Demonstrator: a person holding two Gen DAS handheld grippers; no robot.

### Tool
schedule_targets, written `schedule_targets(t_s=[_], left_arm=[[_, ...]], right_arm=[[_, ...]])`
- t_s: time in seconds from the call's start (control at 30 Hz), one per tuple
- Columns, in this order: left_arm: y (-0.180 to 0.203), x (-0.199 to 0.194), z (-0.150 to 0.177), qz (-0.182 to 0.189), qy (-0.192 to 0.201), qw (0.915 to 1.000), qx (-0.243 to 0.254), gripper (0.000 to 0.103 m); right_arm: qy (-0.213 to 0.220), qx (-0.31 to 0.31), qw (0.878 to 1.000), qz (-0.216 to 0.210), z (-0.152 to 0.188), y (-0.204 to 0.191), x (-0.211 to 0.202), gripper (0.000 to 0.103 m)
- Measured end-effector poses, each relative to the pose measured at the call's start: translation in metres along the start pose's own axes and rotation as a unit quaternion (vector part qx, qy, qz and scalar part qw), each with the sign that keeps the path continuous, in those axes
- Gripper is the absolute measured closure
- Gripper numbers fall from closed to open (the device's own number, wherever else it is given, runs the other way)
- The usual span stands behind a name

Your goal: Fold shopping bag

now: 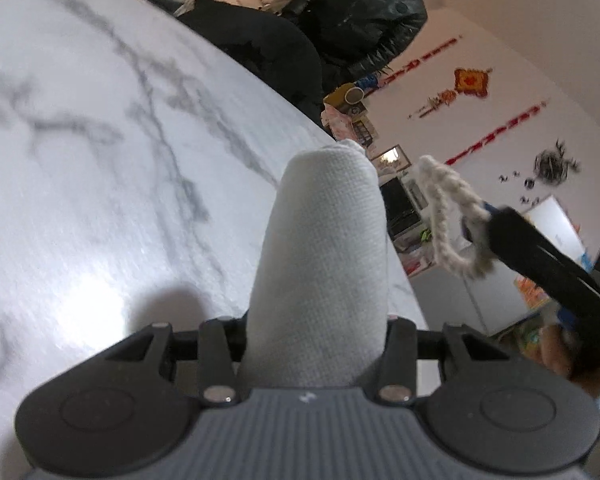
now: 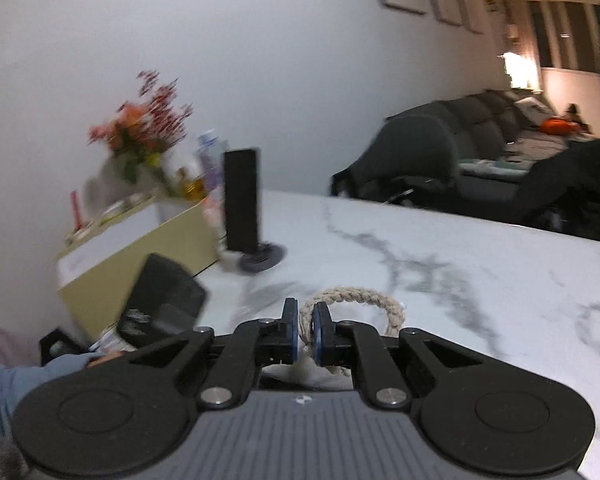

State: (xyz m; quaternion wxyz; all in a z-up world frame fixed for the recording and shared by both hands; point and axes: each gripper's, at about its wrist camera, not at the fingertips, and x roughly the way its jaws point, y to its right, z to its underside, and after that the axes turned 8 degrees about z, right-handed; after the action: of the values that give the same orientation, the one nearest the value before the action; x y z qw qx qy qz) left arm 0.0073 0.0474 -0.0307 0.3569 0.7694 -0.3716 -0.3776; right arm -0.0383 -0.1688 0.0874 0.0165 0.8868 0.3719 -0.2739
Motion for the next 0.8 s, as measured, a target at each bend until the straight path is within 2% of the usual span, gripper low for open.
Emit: schedule_targets(t_s=[0.2,0.27,0.37,0.5,0.53,0.57,0.7,0.8], left_arm=[[-0.018,0.010,0.007,0.055,0.024,0.9965,-0.058,0.064],[-0.026,0.014,0.009,0.073,0.028,0.9942,-0.075,0.064],[-0.033,0.016,0.007,0.081,0.036,0.9926,-0.082,0.064],[-0.033,0.015,0.004,0.066,0.044,0.9949,-0.062,0.064],[-0.029,0.014,0.004,0.055,0.044,0.9963,-0.050,0.064],[-0.024,0.012,0.004,0.043,0.044,0.9974,-0.037,0.064],[-0.007,0.006,0.004,-0.002,0.043,0.9990,0.012,0.064],[0.007,0.001,0.005,-0.037,0.043,0.9972,0.049,0.065]], right_arm=[[-0.059,-0.011,0.998,0.018,0.000,-0.019,0.026,0.090],[-0.061,-0.007,0.998,0.020,0.000,-0.019,0.024,0.081],[-0.046,0.000,0.999,0.014,-0.001,-0.017,0.013,0.074],[-0.017,0.015,0.999,0.031,-0.005,-0.012,0.003,0.076],[-0.015,0.016,0.999,0.038,-0.006,-0.012,0.003,0.091],[-0.016,0.015,0.999,0.041,-0.006,-0.013,0.005,0.098],[-0.041,0.006,0.997,0.058,0.000,-0.018,0.018,0.098],[-0.058,0.023,0.997,0.044,0.012,-0.016,0.028,0.098]])
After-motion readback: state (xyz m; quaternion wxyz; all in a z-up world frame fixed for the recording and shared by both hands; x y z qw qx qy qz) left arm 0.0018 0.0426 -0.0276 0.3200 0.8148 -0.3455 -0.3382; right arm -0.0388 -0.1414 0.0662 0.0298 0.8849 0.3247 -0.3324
